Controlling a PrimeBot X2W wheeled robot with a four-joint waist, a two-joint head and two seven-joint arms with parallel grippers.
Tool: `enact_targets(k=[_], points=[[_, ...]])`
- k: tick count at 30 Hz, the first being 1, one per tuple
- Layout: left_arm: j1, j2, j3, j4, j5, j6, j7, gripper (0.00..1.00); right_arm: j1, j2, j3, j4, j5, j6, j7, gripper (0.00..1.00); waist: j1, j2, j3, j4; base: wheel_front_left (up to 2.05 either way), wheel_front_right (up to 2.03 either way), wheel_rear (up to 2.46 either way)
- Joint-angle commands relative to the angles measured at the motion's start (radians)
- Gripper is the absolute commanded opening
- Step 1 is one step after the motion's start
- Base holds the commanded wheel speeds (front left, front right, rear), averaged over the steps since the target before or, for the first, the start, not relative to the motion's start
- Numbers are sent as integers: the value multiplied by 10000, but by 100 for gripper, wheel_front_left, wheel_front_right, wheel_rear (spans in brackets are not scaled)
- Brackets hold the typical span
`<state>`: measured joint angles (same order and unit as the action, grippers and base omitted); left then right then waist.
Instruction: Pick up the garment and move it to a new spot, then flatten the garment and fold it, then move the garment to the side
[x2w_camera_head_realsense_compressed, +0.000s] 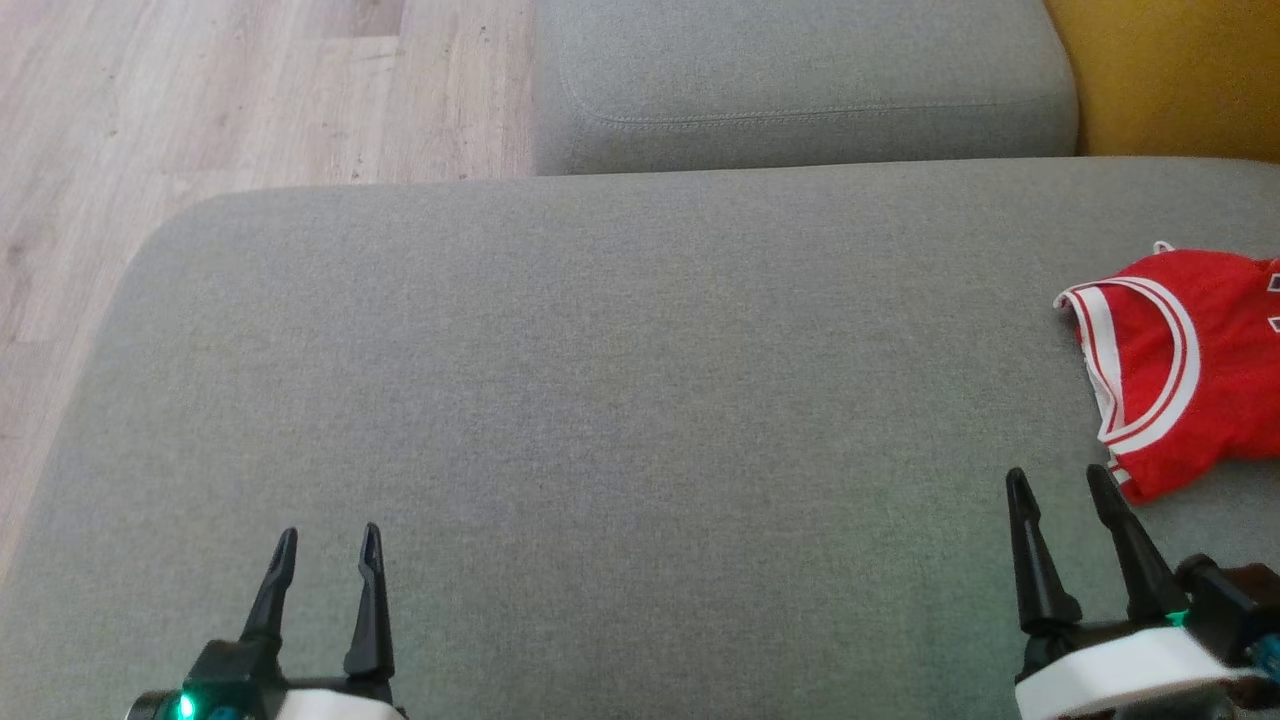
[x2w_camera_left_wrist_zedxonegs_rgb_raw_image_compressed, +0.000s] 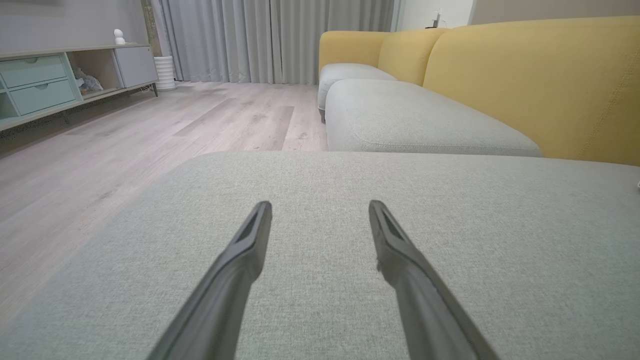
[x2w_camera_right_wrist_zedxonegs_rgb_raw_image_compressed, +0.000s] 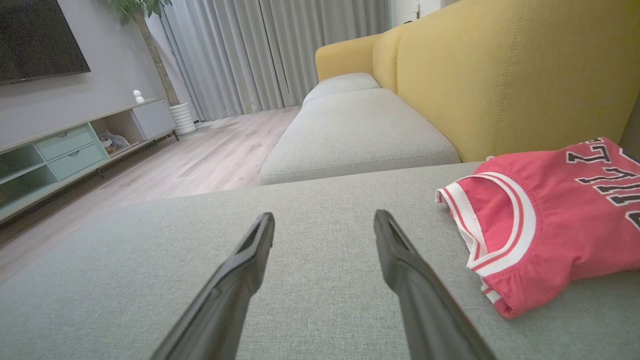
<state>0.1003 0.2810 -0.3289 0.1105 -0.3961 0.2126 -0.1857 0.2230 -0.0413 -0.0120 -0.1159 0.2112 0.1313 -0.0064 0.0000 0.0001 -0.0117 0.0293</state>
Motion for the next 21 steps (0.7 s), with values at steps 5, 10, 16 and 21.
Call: enact_targets(k=[5, 10, 16, 21], points=[[-322, 233, 254, -348, 33, 83, 14, 100, -109, -89, 185, -399, 10, -6, 48, 100, 0, -1, 28, 19, 0, 0, 0], [-355, 260, 243, -348, 9, 109, -1, 100, -139, -89, 203, -377, 123, -6, 50, 100, 0, -1, 46, 46, 0, 0, 0], [-390, 278, 217, -338, -8, 130, -23, 100, -154, -89, 213, -337, 225, -6, 57, 100, 0, -1, 31, 72, 0, 0, 0], [93, 8, -104, 194, -92, 46, 18, 0, 176, 3, 54, 228, 263, 0, 44, 0, 0, -1, 32, 77, 0, 0, 0]])
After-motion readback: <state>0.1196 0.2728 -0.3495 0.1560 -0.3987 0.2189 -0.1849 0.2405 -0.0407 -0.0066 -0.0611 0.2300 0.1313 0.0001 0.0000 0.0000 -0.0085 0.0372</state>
